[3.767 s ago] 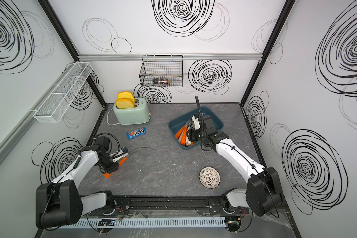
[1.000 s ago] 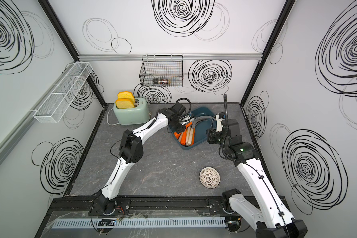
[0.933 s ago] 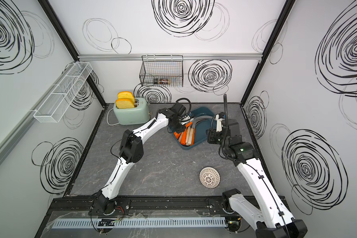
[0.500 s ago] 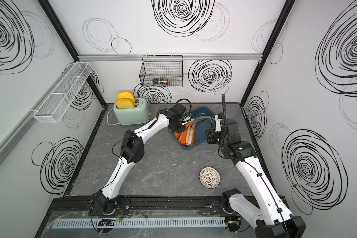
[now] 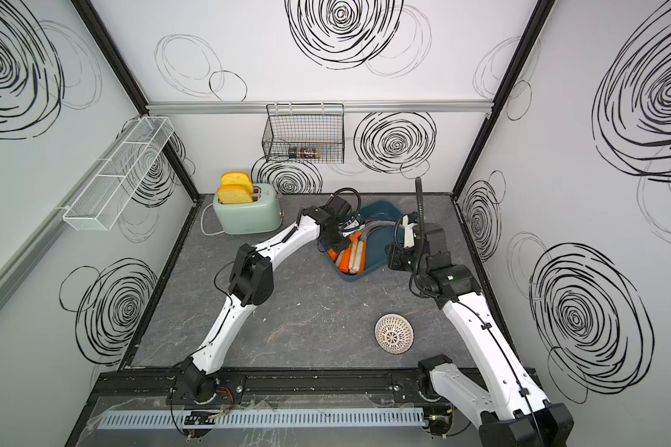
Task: Put small sickles into storage boxes
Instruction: Place the sickle in the storage box, then reset both arms
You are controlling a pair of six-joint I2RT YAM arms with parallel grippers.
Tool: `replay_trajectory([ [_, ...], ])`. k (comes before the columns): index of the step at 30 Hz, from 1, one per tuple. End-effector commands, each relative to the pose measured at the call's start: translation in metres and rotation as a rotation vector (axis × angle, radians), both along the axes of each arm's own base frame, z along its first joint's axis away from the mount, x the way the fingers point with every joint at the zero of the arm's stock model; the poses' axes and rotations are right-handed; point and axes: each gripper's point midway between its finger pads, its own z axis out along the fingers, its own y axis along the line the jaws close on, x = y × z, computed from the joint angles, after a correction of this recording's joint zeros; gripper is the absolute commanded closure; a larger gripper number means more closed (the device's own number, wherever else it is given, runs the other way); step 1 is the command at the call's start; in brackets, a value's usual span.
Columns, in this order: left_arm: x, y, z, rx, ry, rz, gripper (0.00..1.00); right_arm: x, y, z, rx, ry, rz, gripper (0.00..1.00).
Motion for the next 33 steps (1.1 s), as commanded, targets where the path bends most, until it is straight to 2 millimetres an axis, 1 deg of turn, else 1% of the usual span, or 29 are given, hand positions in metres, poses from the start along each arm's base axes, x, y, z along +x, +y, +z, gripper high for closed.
replay_trajectory([
  [1, 0.004, -0.014, 0.008, -0.029, -0.035, -0.011, 0.52, 0.001, -0.001, -0.005, -0.005, 0.005, 0.0, 0.6],
  [3, 0.003, -0.015, 0.01, -0.029, -0.039, -0.013, 0.44, 0.0, -0.001, -0.007, -0.007, 0.006, -0.001, 0.59],
  [4, 0.003, -0.015, 0.011, -0.028, -0.044, -0.012, 0.36, 0.0, -0.001, -0.008, -0.007, 0.007, 0.001, 0.59],
  [7, 0.006, -0.013, 0.015, -0.02, -0.062, -0.006, 0.26, 0.001, -0.001, -0.009, -0.004, 0.008, 0.001, 0.59],
  [9, 0.007, -0.012, 0.022, -0.019, -0.077, -0.004, 0.2, 0.001, -0.002, -0.008, -0.008, 0.003, -0.004, 0.59],
  [11, 0.01, -0.011, 0.035, -0.031, -0.1, 0.001, 0.14, 0.002, -0.003, -0.006, -0.009, -0.007, -0.012, 0.58],
  [12, 0.01, -0.011, 0.044, -0.04, -0.114, 0.0, 0.09, 0.003, -0.004, -0.005, -0.011, -0.01, -0.015, 0.58],
  [14, 0.011, -0.009, 0.063, -0.051, -0.145, -0.001, 0.03, 0.004, -0.004, -0.003, -0.008, -0.019, -0.021, 0.57],
  [16, 0.01, -0.007, 0.086, -0.066, -0.177, -0.002, 0.01, 0.006, -0.004, -0.001, -0.004, -0.028, -0.021, 0.56],
  [17, 0.008, -0.006, 0.097, -0.074, -0.188, -0.004, 0.03, 0.007, -0.004, 0.0, -0.006, -0.033, -0.024, 0.56],
  [20, -0.002, -0.001, 0.139, -0.117, -0.223, -0.007, 0.04, 0.01, -0.008, 0.005, -0.001, -0.065, -0.045, 0.53],
  [22, -0.012, 0.006, 0.174, -0.159, -0.251, -0.004, 0.04, 0.013, -0.012, 0.01, 0.016, -0.094, -0.073, 0.42],
  [23, -0.018, 0.009, 0.189, -0.177, -0.261, -0.006, 0.04, 0.014, -0.013, 0.012, 0.023, -0.105, -0.076, 0.4],
  [25, -0.033, 0.02, 0.221, -0.215, -0.289, 0.001, 0.04, 0.017, -0.019, 0.013, 0.029, -0.125, -0.102, 0.31],
  [26, -0.042, 0.027, 0.237, -0.237, -0.303, 0.005, 0.04, 0.019, -0.022, 0.014, 0.031, -0.129, -0.112, 0.3],
  [28, -0.063, 0.045, 0.269, -0.289, -0.33, 0.016, 0.04, 0.021, -0.024, 0.014, 0.032, -0.15, -0.103, 0.28],
  [29, -0.073, 0.055, 0.281, -0.308, -0.347, 0.025, 0.04, 0.022, -0.024, 0.013, 0.032, -0.157, -0.095, 0.19],
  [30, -0.083, 0.069, 0.296, -0.334, -0.372, 0.043, 0.04, 0.022, -0.027, 0.012, 0.033, -0.168, -0.097, 0.1],
  [31, -0.093, 0.085, 0.306, -0.358, -0.399, 0.068, 0.04, 0.023, -0.031, 0.01, 0.032, -0.179, -0.11, 0.01],
  [32, -0.1, 0.101, 0.317, -0.383, -0.431, 0.1, 0.04, 0.024, -0.034, 0.01, 0.032, -0.198, -0.115, 0.02],
  [33, -0.105, 0.12, 0.318, -0.406, -0.444, 0.142, 0.04, 0.025, -0.039, 0.01, 0.028, -0.223, -0.133, 0.02],
])
